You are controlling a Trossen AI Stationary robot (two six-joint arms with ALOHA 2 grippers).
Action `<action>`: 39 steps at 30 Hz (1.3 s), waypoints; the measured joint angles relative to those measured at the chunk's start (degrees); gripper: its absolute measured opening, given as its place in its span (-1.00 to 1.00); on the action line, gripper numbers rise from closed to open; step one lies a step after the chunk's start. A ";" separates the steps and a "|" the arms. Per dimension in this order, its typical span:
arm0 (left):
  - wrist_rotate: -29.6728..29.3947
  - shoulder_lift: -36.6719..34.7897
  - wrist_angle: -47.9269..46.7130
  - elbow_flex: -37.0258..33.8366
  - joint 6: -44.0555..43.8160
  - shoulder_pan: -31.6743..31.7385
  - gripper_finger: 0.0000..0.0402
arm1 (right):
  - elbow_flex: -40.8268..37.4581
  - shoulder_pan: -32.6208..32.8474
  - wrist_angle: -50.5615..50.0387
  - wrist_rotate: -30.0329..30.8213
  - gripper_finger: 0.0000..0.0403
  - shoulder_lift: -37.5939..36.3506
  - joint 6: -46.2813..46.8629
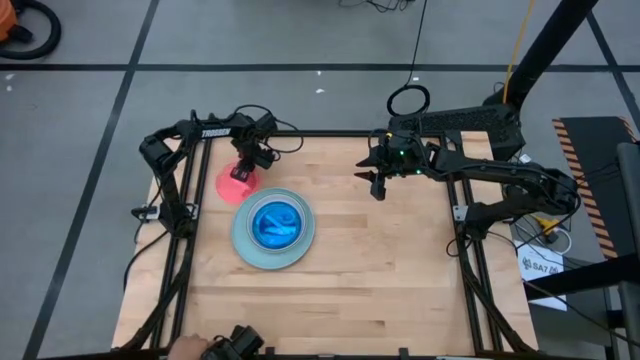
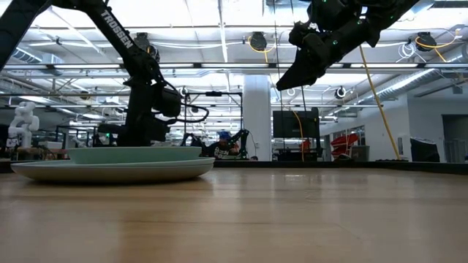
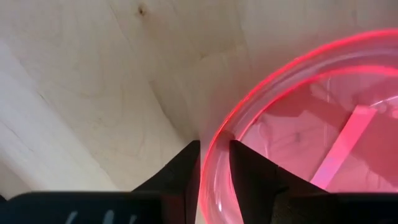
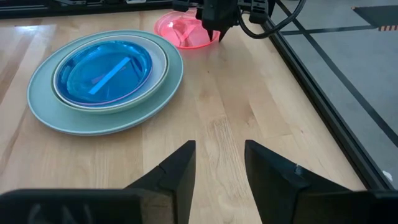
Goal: Stack plastic plates
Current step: Stack the pink plate on top of the light blue plate
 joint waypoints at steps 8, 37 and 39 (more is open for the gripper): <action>-3.69 0.00 -0.02 -0.01 1.13 0.11 -0.55 | 0.00 0.00 0.00 0.00 -0.35 0.02 -0.07; -4.12 -0.09 -6.85 11.17 -10.58 0.26 -0.98 | 0.02 0.00 -0.02 0.00 -0.35 0.00 1.18; -4.13 -0.07 -8.05 13.19 -11.80 0.31 -0.98 | 0.02 0.00 -0.18 0.00 -0.35 0.00 1.18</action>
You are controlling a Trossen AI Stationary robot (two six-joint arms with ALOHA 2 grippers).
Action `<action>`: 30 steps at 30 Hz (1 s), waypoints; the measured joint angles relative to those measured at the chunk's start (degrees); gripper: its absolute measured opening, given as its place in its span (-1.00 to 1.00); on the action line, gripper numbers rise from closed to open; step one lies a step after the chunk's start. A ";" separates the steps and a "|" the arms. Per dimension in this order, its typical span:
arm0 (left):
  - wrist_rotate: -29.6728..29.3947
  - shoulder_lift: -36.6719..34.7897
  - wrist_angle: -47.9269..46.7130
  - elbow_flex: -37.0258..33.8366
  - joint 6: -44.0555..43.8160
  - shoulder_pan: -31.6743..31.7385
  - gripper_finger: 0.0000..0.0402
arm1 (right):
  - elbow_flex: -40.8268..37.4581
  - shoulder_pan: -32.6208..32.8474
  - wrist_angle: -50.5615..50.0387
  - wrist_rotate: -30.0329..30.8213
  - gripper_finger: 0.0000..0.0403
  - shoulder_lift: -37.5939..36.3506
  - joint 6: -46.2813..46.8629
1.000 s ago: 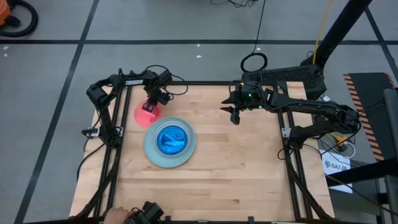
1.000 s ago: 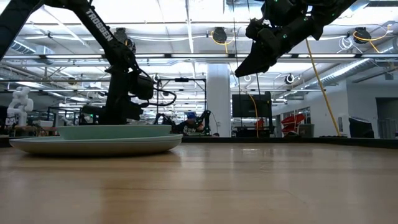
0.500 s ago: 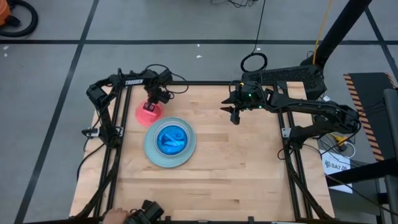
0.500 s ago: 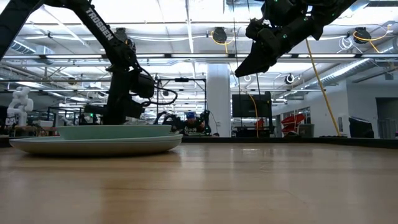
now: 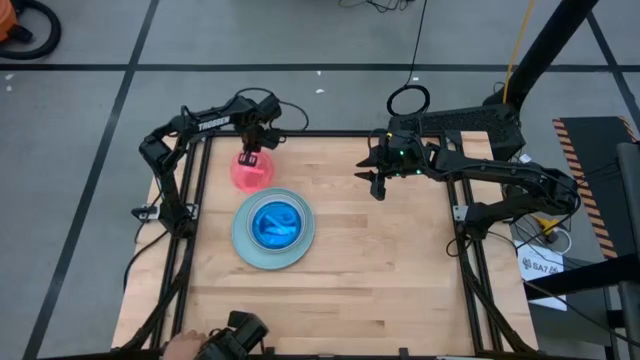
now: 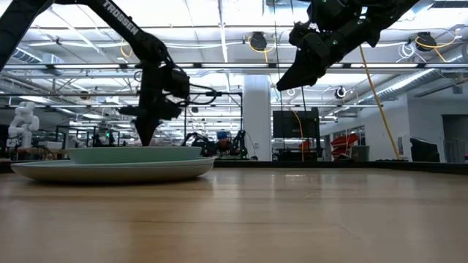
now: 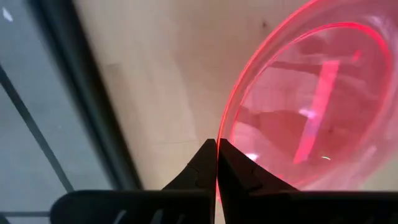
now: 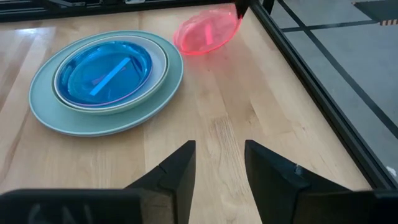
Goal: Stack plastic plates
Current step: Stack the pink plate on top of the light blue plate
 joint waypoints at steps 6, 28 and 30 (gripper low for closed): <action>0.00 0.00 -4.89 7.06 -3.23 0.19 -0.98 | 0.00 0.00 -0.71 0.00 -0.35 0.00 0.00; 26.01 0.02 -27.71 32.95 -16.29 -5.42 -0.98 | 0.00 0.00 -2.63 0.00 -0.35 0.00 0.46; 27.61 0.02 -29.25 32.94 -18.29 -8.53 -0.98 | 0.00 -0.01 -2.64 0.00 -0.35 0.00 0.53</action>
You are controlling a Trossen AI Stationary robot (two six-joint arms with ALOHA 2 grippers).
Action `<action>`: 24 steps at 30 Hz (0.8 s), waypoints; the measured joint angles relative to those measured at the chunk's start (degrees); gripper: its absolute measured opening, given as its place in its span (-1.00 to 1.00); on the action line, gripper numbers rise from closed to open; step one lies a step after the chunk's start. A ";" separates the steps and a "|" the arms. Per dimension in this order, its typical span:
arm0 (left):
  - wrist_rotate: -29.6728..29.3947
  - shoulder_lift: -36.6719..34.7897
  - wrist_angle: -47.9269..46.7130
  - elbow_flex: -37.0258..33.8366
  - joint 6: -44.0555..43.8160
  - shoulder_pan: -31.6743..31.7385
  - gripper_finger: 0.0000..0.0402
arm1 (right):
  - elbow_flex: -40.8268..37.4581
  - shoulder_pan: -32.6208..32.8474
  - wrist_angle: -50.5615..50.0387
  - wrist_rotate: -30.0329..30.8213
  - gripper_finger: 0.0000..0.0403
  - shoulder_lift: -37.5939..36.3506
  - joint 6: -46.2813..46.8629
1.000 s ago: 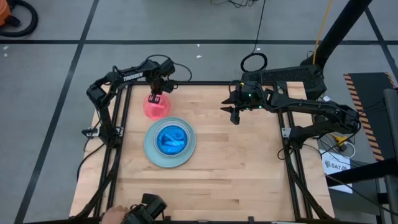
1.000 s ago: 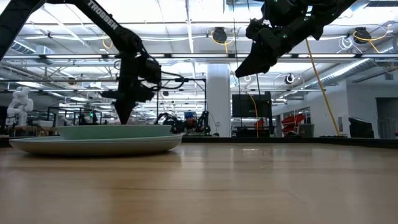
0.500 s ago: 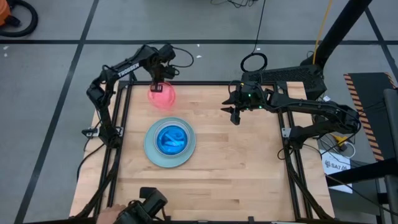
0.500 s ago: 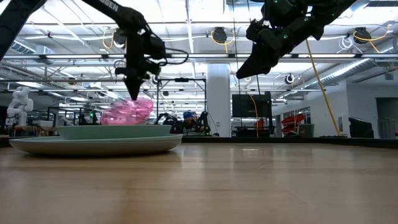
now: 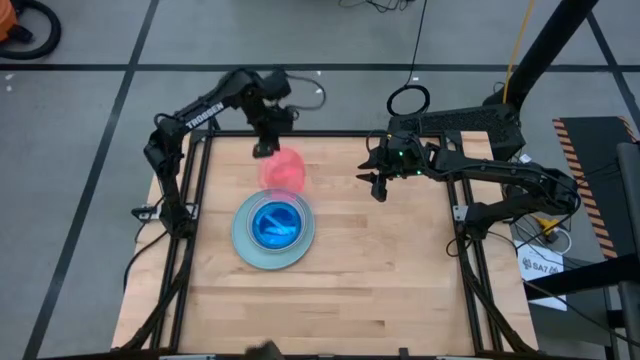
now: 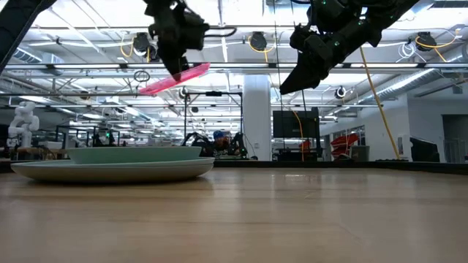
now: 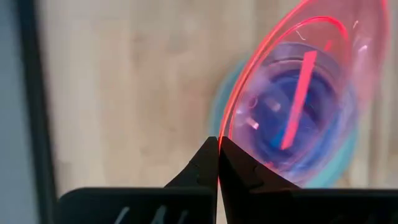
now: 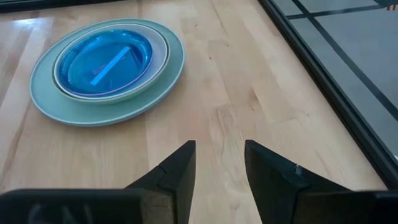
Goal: Stack plastic plates
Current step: Stack the pink plate on top of the light blue plate
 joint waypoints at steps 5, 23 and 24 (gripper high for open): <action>0.02 0.06 -0.71 -2.14 -2.17 -8.75 -0.98 | 0.00 0.01 -0.94 -0.01 -0.35 0.00 0.85; -16.30 0.07 12.35 -20.42 -21.24 -23.24 -0.99 | -2.40 0.18 -2.73 -0.02 -0.35 0.02 3.09; -17.92 0.07 12.11 -20.71 -22.21 -23.01 -0.99 | -2.40 0.24 -2.72 -0.02 -0.35 0.02 3.70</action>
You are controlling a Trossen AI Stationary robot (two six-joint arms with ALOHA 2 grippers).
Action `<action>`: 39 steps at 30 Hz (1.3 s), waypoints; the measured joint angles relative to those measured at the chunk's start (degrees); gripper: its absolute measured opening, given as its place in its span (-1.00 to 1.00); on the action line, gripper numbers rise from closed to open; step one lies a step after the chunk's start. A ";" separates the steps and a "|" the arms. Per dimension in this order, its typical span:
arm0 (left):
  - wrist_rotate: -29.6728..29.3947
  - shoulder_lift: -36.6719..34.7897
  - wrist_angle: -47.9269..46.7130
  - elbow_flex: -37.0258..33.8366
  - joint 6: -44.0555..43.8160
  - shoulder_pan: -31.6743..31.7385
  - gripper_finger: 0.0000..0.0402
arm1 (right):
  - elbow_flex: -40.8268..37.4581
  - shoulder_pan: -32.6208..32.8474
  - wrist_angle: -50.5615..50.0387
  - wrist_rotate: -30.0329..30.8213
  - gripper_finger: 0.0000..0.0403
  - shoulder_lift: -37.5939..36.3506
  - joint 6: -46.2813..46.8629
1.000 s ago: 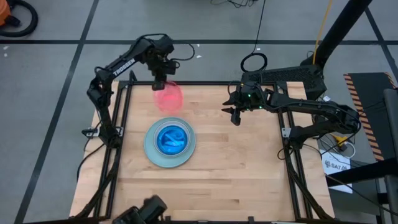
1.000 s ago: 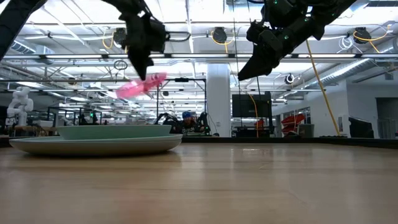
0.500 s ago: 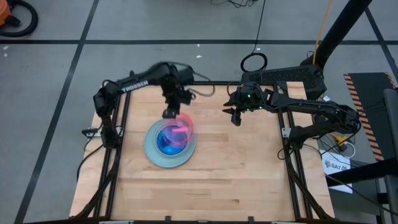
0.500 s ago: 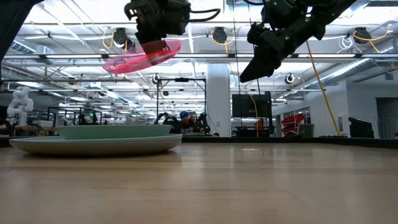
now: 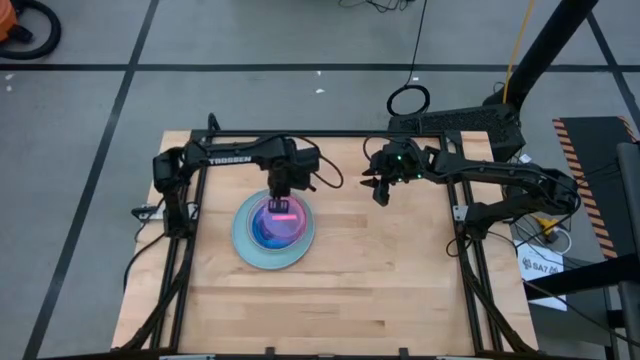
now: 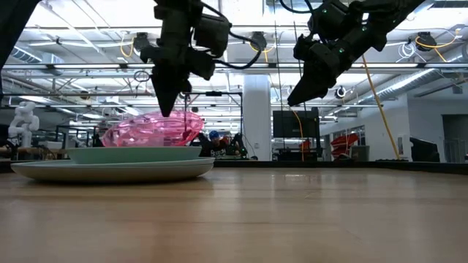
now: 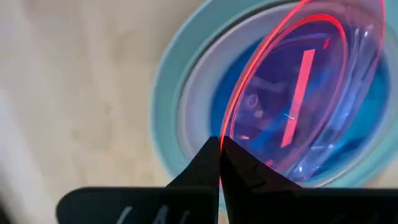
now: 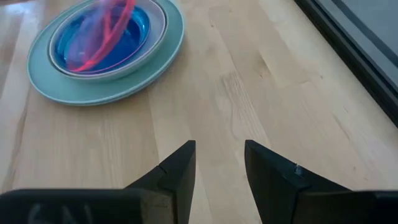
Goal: Stack plastic plates
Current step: Stack the pink plate on top of the light blue plate, then return to home position
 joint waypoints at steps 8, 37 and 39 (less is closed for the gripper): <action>-2.12 -0.04 -0.06 -0.25 -1.63 0.85 -0.90 | 0.00 0.59 -0.02 0.00 -0.35 0.00 0.64; -2.23 -0.97 -8.91 -0.23 -4.03 -0.30 -0.56 | -0.07 0.64 -0.04 0.00 -0.35 0.00 0.68; -2.24 -2.68 -7.36 -0.24 -4.55 -1.20 -0.56 | -0.07 0.64 -0.03 0.00 -0.35 0.00 0.44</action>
